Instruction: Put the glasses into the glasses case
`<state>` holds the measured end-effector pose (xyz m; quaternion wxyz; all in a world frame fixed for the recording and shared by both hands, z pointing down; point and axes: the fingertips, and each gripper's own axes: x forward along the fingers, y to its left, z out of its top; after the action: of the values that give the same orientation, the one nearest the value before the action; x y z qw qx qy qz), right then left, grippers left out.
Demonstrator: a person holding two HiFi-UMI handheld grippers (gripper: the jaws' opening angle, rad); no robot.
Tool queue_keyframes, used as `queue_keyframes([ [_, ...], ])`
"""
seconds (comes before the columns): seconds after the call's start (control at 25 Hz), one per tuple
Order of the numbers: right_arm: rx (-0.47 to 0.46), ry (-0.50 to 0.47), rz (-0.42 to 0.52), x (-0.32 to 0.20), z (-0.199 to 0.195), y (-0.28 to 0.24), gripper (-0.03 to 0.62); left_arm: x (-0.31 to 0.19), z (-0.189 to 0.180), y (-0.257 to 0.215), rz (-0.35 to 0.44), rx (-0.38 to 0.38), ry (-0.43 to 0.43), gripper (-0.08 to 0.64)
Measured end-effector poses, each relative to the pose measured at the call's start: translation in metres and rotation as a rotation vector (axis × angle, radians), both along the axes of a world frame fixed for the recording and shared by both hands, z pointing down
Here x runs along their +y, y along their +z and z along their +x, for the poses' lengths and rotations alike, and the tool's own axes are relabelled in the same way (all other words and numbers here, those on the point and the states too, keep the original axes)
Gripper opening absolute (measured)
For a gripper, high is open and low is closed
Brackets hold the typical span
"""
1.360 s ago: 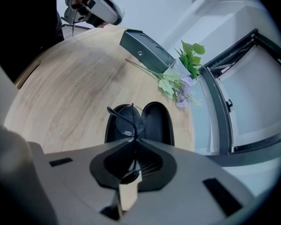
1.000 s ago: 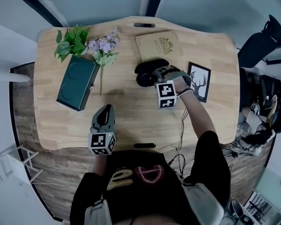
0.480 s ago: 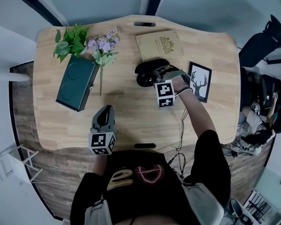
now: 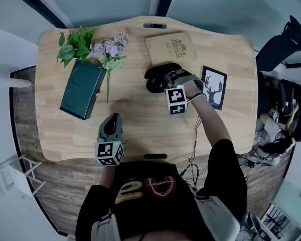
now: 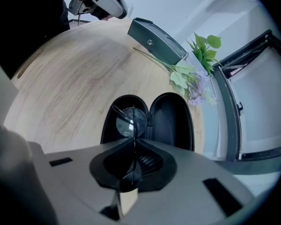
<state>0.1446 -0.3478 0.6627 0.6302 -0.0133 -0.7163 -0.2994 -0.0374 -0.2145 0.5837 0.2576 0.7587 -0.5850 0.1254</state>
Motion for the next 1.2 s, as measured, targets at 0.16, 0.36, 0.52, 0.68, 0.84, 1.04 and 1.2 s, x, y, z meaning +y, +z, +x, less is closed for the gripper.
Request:
queue_keyframes([
  [0.16,-0.018,0.023,0.013,-0.003,-0.001,-0.001,0.03,0.001,-0.002,0.0,-0.003,0.014,-0.016,0.032],
  [0.36,-0.027,0.058,0.023,-0.008,0.001,-0.008,0.127,0.0,-0.005,-0.005,0.006,0.047,-0.049,0.031],
  [0.52,0.002,0.08,0.049,-0.014,0.009,-0.016,0.15,0.001,-0.004,-0.009,0.014,0.062,-0.054,0.032],
  [0.68,-0.022,0.117,0.061,-0.016,0.011,-0.028,0.153,0.003,-0.001,-0.014,0.029,0.058,-0.048,0.031],
  [0.84,-0.069,0.153,0.062,-0.015,0.012,-0.039,0.161,0.005,0.002,-0.02,0.046,0.044,-0.037,0.032],
  [1.04,-0.08,0.164,0.055,-0.009,0.013,-0.04,0.163,0.012,0.002,-0.023,0.053,0.031,-0.037,0.031],
  [1.2,-0.074,0.154,0.056,-0.005,0.014,-0.037,0.163,0.019,0.0,-0.026,0.059,0.013,-0.042,0.031],
])
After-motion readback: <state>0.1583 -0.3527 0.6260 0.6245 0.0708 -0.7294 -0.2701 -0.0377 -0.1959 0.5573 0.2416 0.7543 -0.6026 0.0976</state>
